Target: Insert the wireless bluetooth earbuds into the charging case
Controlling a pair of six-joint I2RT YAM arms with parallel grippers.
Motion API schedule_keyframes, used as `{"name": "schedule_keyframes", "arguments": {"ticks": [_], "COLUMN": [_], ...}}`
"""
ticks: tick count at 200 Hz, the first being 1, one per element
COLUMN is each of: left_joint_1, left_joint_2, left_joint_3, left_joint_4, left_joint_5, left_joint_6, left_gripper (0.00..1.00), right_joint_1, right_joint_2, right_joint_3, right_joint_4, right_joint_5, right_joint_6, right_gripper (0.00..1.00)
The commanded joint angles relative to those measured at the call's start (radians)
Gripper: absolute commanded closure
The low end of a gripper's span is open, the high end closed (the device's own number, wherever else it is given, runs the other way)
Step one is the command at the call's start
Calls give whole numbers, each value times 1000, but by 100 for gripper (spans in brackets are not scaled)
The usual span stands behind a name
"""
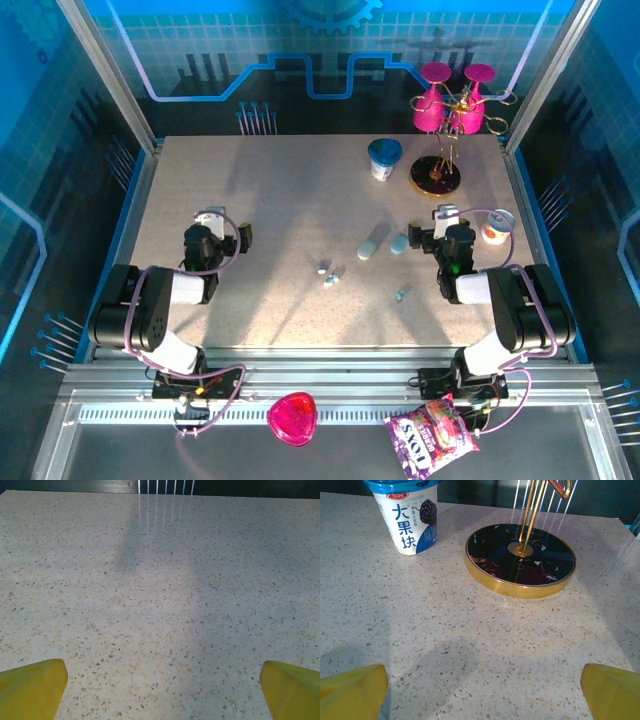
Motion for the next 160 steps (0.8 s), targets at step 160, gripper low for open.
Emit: {"name": "schedule_keyframes", "arguments": {"ticks": [160], "left_joint_1": [-179], "left_joint_2": [-303], "left_joint_3": [36], "left_joint_4": [-256], "left_joint_5": [-89], "left_joint_6": [137], "left_gripper": [1], "right_joint_1": [14], "right_joint_2": [-166], "right_joint_3": [-28], "right_joint_4": [-42], "right_joint_5": [3], "right_joint_6": [-22], "right_gripper": [0]}}
